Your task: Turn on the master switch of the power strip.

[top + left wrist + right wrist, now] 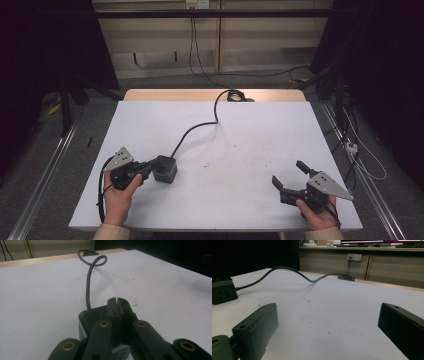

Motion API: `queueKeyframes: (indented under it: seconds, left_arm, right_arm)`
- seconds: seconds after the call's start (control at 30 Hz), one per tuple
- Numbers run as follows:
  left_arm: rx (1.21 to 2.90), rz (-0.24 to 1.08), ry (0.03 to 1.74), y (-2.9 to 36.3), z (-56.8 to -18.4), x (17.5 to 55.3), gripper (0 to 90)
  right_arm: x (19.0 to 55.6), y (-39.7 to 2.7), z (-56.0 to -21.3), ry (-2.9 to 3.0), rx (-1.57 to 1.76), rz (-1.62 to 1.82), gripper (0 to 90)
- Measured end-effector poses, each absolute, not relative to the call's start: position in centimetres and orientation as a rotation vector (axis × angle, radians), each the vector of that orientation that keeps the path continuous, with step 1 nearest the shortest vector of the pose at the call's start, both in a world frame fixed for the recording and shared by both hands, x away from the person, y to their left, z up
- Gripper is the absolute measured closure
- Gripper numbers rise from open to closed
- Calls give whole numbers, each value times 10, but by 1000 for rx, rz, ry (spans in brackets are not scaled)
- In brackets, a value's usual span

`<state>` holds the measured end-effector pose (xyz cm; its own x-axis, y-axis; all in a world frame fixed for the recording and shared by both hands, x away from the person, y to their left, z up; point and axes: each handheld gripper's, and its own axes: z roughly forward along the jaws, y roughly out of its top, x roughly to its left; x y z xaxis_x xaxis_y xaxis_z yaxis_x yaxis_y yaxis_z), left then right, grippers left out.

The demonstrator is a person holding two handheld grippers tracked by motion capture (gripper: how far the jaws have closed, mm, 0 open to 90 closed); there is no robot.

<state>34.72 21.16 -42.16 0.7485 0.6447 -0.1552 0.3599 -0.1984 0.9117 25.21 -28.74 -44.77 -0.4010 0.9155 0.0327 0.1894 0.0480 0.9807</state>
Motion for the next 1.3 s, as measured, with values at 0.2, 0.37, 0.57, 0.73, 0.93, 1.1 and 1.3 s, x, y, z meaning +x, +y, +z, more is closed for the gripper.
queueKeyframes:
  seconds: [0.2,0.37,0.57,0.73,0.93,1.1,1.3]
  left_arm:
    - [1835,304,784,211,-422,347,900]
    - [1843,298,788,210,-423,347,900]
    - [1852,292,790,210,-425,348,900]
    - [1865,291,789,209,-426,348,900]
    - [1872,296,798,209,-427,349,900]
    - [1877,291,798,209,-428,349,900]
    - [1882,296,794,209,-428,349,900]
  right_arm:
    - [252,-288,-448,1669,1124,1402,22]
    - [251,-288,-448,1671,1126,1401,22]
    - [251,-289,-448,1671,1124,1400,22]
    - [251,-289,-448,1672,1123,1397,22]
    - [251,-289,-448,1669,1123,1396,22]
    - [251,-289,-448,1669,1122,1396,22]
    - [250,-289,-447,1668,1121,1392,23]
